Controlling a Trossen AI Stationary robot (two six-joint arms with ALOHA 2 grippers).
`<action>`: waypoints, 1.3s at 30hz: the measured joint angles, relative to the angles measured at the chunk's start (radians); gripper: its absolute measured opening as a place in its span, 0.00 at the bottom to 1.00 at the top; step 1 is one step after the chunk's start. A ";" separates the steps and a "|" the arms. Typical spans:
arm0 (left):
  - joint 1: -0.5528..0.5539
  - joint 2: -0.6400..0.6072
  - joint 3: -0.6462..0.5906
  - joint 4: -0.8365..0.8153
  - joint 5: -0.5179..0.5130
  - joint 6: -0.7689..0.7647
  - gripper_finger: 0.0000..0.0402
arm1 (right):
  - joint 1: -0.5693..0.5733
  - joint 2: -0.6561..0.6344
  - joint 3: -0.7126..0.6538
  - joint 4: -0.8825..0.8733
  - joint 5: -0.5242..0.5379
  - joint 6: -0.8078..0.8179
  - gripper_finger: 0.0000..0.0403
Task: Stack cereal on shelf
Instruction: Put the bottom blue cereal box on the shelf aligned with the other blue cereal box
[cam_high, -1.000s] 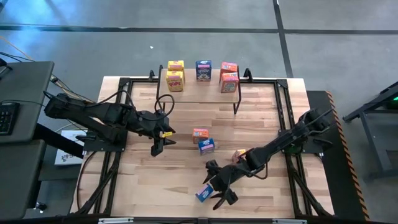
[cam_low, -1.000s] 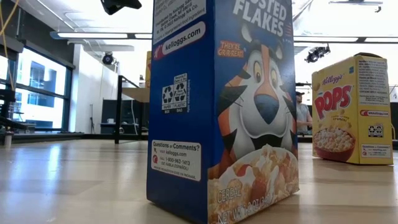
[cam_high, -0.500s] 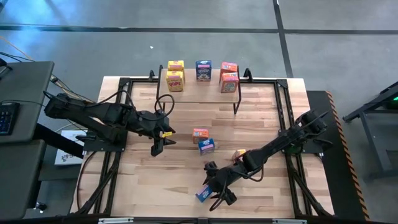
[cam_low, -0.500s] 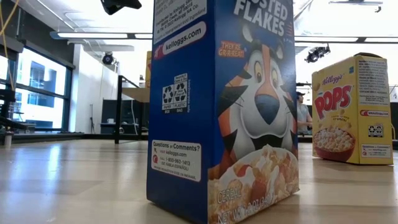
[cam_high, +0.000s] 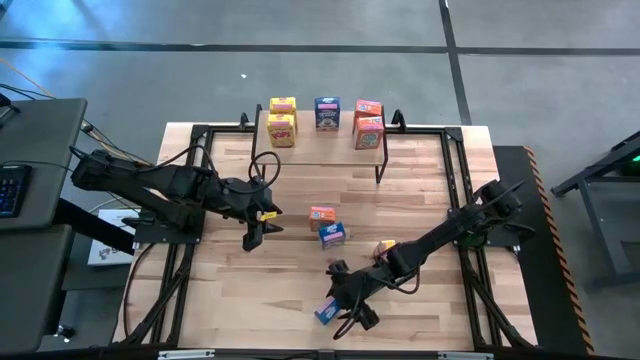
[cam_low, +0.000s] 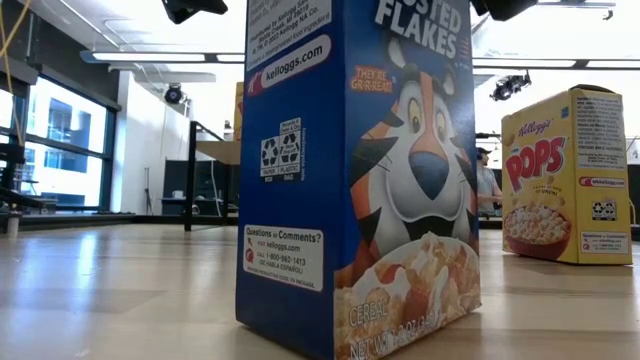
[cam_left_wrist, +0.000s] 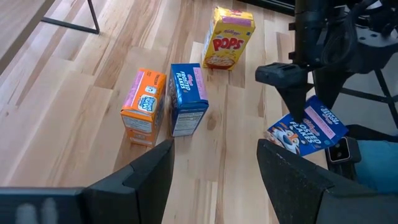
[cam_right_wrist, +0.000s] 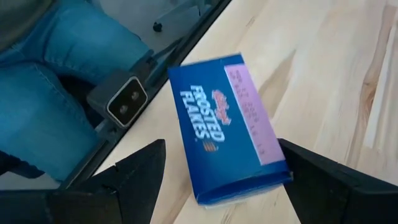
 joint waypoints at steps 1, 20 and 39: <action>0.000 0.000 0.000 0.000 0.000 0.000 0.55 | 0.000 0.000 0.000 0.003 0.001 0.000 0.72; 0.000 0.000 0.000 0.000 0.000 0.000 0.55 | 0.001 0.000 0.000 0.012 -0.005 0.008 0.48; 0.000 0.000 0.000 0.000 -0.086 -0.051 0.55 | -0.075 -0.102 0.000 0.020 0.021 0.031 0.47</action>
